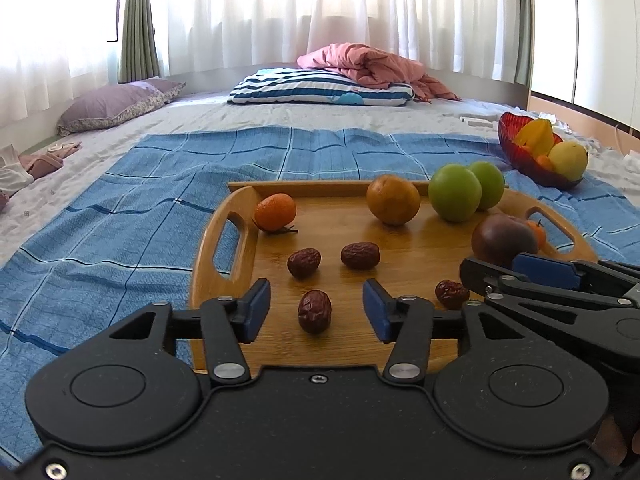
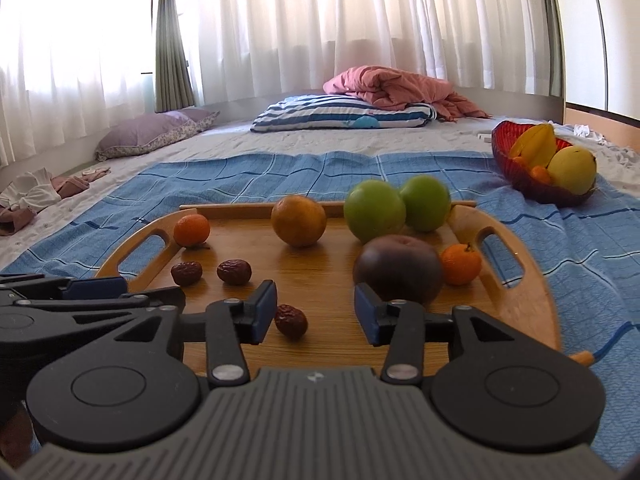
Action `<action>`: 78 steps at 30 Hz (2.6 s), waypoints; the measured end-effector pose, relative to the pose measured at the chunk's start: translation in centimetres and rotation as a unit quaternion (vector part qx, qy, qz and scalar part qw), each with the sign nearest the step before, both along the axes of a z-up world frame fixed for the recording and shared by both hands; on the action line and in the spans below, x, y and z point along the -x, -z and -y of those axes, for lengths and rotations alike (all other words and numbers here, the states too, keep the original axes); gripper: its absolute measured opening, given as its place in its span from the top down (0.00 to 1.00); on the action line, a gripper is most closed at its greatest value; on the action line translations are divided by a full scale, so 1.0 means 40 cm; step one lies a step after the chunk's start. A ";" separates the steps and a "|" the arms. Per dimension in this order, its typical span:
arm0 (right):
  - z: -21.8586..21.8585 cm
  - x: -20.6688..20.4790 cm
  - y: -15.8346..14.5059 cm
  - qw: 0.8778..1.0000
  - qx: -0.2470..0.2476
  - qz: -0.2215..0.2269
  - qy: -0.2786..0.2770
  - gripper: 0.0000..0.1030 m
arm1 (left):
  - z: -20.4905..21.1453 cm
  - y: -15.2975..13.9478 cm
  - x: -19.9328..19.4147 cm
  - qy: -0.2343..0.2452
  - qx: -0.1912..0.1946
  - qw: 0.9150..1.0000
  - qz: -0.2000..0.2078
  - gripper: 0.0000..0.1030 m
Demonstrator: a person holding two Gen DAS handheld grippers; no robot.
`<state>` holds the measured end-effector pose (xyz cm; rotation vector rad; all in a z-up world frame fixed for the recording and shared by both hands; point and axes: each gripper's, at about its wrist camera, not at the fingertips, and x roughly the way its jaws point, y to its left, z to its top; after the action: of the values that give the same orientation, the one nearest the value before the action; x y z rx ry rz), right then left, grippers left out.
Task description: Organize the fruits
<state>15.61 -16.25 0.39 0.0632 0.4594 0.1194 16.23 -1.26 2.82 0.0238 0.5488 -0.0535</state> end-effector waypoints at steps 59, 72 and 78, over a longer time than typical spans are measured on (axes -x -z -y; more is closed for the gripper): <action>0.159 0.175 0.030 0.998 0.025 -0.013 0.052 0.00 | 0.012 0.029 0.162 0.004 -0.007 0.999 -0.036 0.00; 0.148 0.147 0.067 0.997 0.029 -0.057 0.043 0.00 | 0.017 0.074 0.127 -0.005 -0.005 0.998 -0.061 0.00; 0.145 0.141 0.076 0.997 0.032 -0.065 0.037 0.00 | 0.023 0.089 0.116 -0.004 -0.011 0.998 -0.059 0.00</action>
<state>9.96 -22.07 -2.64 0.0240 0.5892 0.0285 11.59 -2.16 -0.75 0.0396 0.6679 -0.0418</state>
